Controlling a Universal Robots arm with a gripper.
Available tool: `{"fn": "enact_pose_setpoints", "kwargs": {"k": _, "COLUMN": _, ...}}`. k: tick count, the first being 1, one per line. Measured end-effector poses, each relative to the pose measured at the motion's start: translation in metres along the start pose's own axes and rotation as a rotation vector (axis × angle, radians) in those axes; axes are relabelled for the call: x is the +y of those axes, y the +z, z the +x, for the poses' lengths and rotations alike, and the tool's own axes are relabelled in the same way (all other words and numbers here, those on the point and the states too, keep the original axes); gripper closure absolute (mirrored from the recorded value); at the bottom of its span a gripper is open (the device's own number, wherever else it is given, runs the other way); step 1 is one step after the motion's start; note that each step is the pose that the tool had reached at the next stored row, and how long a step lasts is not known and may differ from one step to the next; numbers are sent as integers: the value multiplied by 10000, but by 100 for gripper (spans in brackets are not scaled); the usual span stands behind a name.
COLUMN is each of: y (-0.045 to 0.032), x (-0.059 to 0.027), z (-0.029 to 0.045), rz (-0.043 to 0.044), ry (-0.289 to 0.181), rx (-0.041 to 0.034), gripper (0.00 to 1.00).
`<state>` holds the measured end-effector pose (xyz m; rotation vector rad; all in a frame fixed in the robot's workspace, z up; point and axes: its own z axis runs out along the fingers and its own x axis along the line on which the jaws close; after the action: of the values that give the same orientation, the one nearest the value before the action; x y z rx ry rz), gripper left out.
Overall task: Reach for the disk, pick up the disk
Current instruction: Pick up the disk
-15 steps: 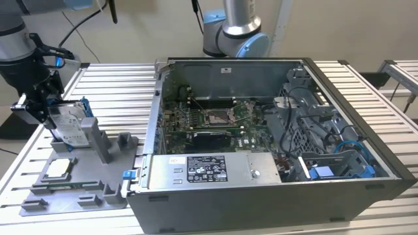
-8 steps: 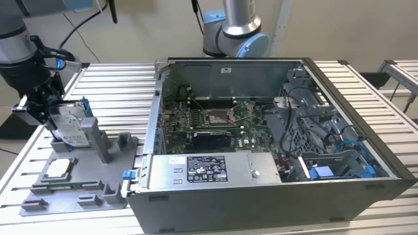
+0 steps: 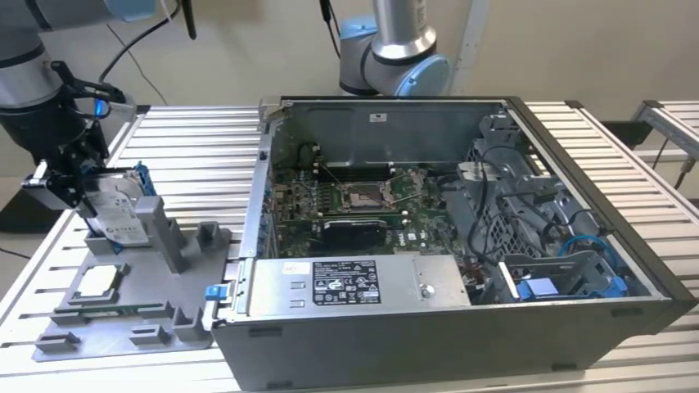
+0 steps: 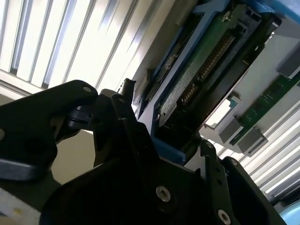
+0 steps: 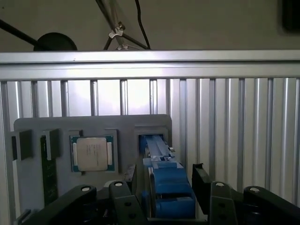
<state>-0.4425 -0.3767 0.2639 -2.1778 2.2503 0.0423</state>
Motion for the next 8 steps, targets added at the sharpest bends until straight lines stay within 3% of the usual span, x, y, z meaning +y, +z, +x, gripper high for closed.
{"fn": "enact_pose_setpoints", "kwargs": {"k": 8, "y": 23, "x": 0, "z": 1, "rz": 19, "ry": -1, "rx": -39, "gripper": 0}}
